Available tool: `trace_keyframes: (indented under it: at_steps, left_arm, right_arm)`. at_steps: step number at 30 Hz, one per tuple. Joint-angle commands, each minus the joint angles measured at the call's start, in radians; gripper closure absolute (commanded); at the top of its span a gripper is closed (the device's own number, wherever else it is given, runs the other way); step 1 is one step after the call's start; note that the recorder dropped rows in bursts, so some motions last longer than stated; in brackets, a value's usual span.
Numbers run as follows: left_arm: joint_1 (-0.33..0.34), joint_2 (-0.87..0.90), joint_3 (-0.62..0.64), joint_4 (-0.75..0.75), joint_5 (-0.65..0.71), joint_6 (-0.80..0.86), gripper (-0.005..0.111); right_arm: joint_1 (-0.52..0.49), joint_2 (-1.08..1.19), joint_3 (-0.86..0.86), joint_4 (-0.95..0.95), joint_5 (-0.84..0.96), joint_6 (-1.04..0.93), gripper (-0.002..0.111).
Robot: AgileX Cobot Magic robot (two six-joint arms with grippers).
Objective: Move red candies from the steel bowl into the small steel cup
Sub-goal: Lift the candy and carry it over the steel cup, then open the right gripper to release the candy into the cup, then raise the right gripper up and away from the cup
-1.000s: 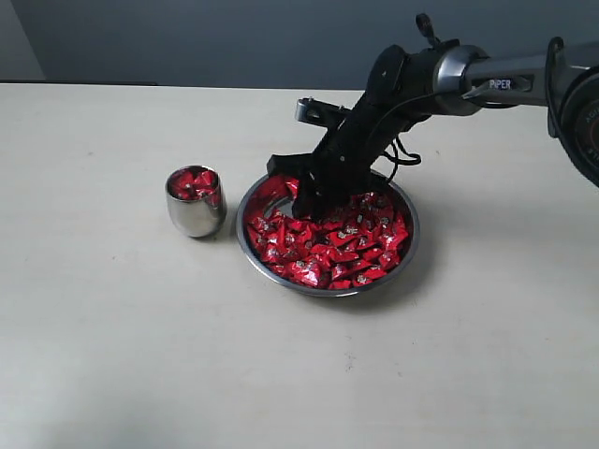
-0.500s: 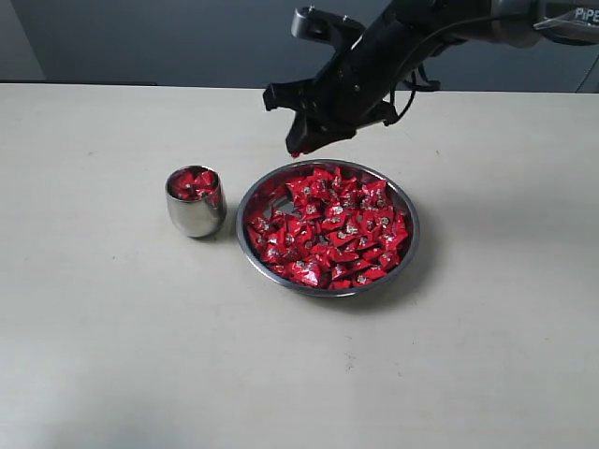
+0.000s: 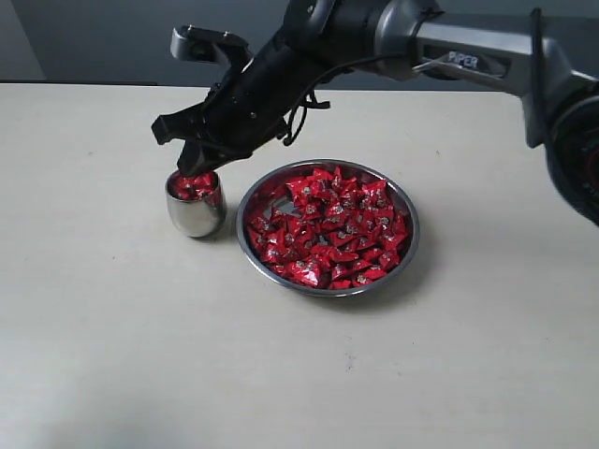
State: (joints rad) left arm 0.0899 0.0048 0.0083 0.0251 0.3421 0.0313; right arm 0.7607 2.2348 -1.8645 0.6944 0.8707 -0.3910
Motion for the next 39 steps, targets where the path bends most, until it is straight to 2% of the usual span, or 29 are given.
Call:
trace_keyframes:
  at_steps: [1,8,12,14,21,25,31,39]
  left_arm:
    - [-0.001,-0.005,-0.008,0.002,-0.006,-0.002,0.106]
    - [-0.001,-0.005,-0.008,0.002,-0.006,-0.002,0.106]
    - [-0.001,-0.005,-0.008,0.002,-0.006,-0.002,0.106]
    - [-0.001,-0.005,-0.008,0.002,-0.006,-0.002,0.106]
    - [-0.001,-0.005,-0.008,0.002,-0.006,-0.002,0.106]
    - [-0.001,-0.005,-0.008,0.002,-0.006,-0.002,0.106]
    - [-0.001,-0.005,-0.008,0.002,-0.006,-0.002,0.106]
    - [-0.001,-0.005,-0.008,0.002,-0.006,-0.002,0.106]
  right_arm:
    - [0.008,0.058,-0.067,-0.041,-0.019,-0.01,0.108]
    - [0.008,0.111,-0.098,-0.046,-0.01,-0.01,0.107]
    - [0.008,0.111,-0.109,-0.046,-0.021,-0.01,0.078]
    - [0.008,0.111,-0.12,-0.046,-0.018,-0.01,0.072]
    - [0.008,0.099,-0.191,-0.115,-0.009,0.032,0.072]
    - [0.008,0.061,-0.195,-0.311,0.006,0.129,0.072]
    - [0.008,0.021,-0.195,-0.507,0.075,0.254,0.072]
    - [0.008,-0.029,-0.195,-0.581,0.108,0.279,0.072]
